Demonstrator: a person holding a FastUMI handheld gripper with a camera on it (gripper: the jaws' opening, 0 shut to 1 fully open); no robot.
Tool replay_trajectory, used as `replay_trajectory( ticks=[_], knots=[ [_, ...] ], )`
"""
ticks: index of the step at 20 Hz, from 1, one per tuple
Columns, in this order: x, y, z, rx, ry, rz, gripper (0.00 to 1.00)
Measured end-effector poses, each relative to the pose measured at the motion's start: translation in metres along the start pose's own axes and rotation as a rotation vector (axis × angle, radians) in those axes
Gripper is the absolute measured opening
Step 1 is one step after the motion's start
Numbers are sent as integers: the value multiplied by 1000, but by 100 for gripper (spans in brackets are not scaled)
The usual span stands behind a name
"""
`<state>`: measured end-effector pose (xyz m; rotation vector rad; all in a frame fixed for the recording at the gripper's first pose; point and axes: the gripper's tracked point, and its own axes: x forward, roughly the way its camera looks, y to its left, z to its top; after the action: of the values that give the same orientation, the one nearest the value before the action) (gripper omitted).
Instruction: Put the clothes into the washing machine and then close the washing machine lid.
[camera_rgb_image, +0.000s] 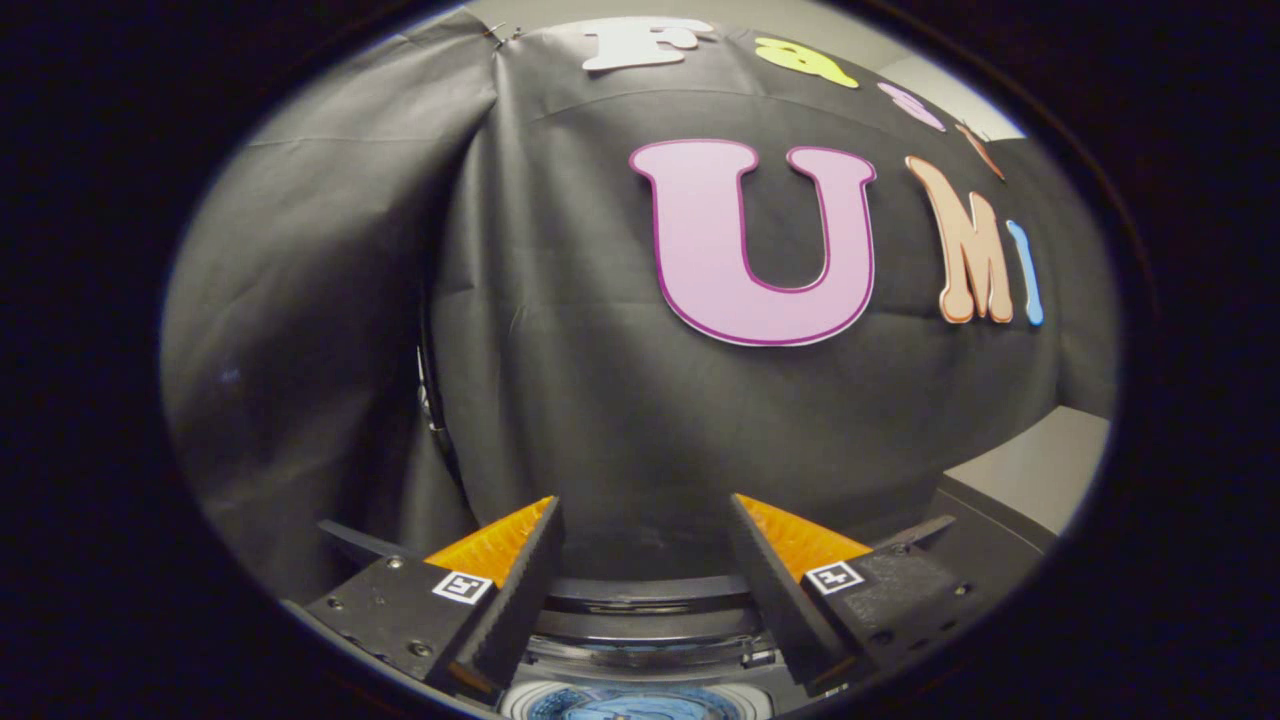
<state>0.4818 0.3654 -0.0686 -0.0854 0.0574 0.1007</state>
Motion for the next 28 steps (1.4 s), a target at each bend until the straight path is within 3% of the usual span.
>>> replay_trajectory(
  ticks=[28],
  knots=[
    [6,-14,-3,-2,-18,-14,98]
  ],
)
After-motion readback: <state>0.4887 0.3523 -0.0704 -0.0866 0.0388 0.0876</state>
